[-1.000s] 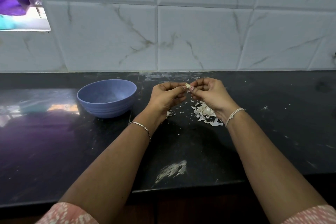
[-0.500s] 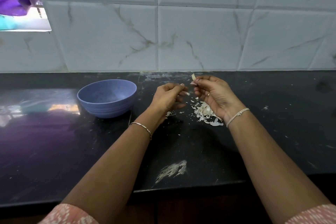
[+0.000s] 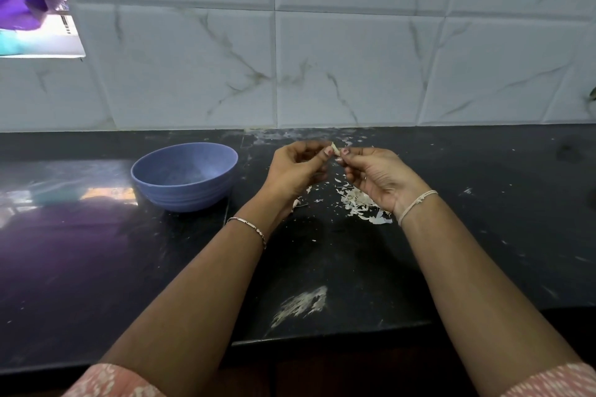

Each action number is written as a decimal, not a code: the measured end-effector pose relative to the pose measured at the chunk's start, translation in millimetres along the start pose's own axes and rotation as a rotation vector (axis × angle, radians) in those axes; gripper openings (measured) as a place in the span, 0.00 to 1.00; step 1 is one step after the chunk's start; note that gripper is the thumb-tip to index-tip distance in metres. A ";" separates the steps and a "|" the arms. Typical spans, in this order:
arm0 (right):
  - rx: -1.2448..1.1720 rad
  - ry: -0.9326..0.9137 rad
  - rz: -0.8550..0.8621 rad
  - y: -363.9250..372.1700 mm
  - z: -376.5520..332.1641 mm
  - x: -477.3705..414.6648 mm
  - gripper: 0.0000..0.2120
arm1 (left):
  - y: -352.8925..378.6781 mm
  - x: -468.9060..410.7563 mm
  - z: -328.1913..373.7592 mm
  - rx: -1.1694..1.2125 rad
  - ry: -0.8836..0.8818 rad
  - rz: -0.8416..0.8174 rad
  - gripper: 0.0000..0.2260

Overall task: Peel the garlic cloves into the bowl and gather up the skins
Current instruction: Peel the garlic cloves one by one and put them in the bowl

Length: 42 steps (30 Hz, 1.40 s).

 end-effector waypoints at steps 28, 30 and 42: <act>0.726 -0.930 0.189 11.5 -3.0 7.5 0.05 | -7.0 -0.1 -1.7 0.136 -0.182 0.101 0.06; 0.743 -0.941 0.183 11.5 -3.1 7.9 0.05 | -7.8 0.4 -0.4 0.121 -0.171 0.117 0.04; 0.829 -1.066 0.158 14.4 -2.4 13.0 0.04 | -13.2 -6.4 -0.5 -0.081 -0.044 0.212 0.03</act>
Point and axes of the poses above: each hand's wrist, its own x-axis away from the middle knuckle, its own y-axis out of the palm, z = x × y, the point moved 3 cm from there along -x, towards the middle knuckle, and after that the axes turned 12 degrees about z, right-handed, at the moved point
